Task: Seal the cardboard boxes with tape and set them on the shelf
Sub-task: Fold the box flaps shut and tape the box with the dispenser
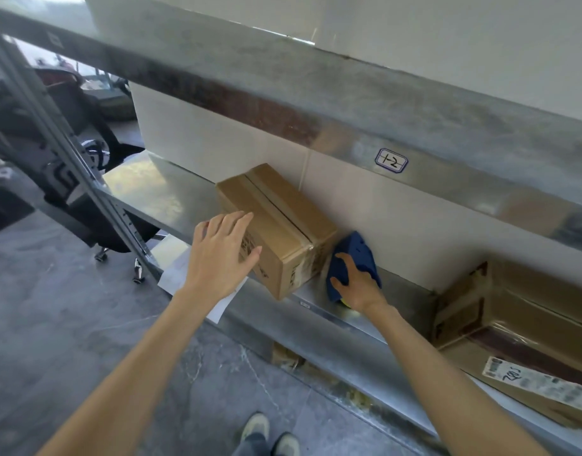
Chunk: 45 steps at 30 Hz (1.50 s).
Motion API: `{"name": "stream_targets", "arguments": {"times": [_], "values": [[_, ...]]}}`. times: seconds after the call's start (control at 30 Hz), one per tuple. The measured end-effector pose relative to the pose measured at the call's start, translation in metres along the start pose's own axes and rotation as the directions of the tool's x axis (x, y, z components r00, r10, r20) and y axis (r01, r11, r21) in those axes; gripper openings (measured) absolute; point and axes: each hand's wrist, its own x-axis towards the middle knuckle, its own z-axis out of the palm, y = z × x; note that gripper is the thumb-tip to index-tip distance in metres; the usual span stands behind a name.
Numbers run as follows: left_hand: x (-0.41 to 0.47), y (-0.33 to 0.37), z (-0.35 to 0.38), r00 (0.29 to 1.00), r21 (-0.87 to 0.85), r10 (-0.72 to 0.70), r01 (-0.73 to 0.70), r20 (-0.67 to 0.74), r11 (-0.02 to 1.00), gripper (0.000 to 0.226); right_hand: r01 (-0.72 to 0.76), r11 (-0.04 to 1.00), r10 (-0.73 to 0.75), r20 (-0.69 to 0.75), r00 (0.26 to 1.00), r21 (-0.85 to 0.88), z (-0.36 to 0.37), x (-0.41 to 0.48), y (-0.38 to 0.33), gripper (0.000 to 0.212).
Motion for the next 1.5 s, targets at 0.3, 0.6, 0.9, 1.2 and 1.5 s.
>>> {"name": "stream_targets", "arguments": {"times": [0.3, 0.6, 0.9, 1.2, 1.5], "values": [[-0.001, -0.006, 0.0, 1.0, -0.041, -0.016, 0.016, 0.0, 0.999, 0.055, -0.034, 0.991, 0.022, 0.088, 0.996, 0.131, -0.006, 0.015, -0.001, 0.063], [0.003, -0.001, 0.002, 1.0, -0.15, 0.01, -0.01, 0.002, 0.989, 0.058, -0.143, 0.979, 0.136, 0.055, 0.989, 0.148, -0.018, 0.015, 0.01, 0.063], [-0.005, 0.036, 0.024, 0.993, -0.301, 0.05, -0.017, 0.103, 0.954, 0.078, -0.004, 0.993, 0.019, -0.133, 0.991, 0.114, -0.037, -0.028, 0.0, 0.074], [0.003, 0.012, 0.024, 0.991, -0.435, 0.1, -0.052, 0.088, 0.899, 0.065, 0.224, 0.939, -0.322, -0.444, 0.836, -0.26, -0.07, -0.062, -0.032, 0.049], [0.007, -0.001, -0.014, 0.986, -0.599, 0.1, 0.001, 0.136, 0.801, 0.045, 0.517, 0.811, -0.577, -0.237, 0.781, -0.273, -0.091, -0.069, -0.071, 0.056]]}}
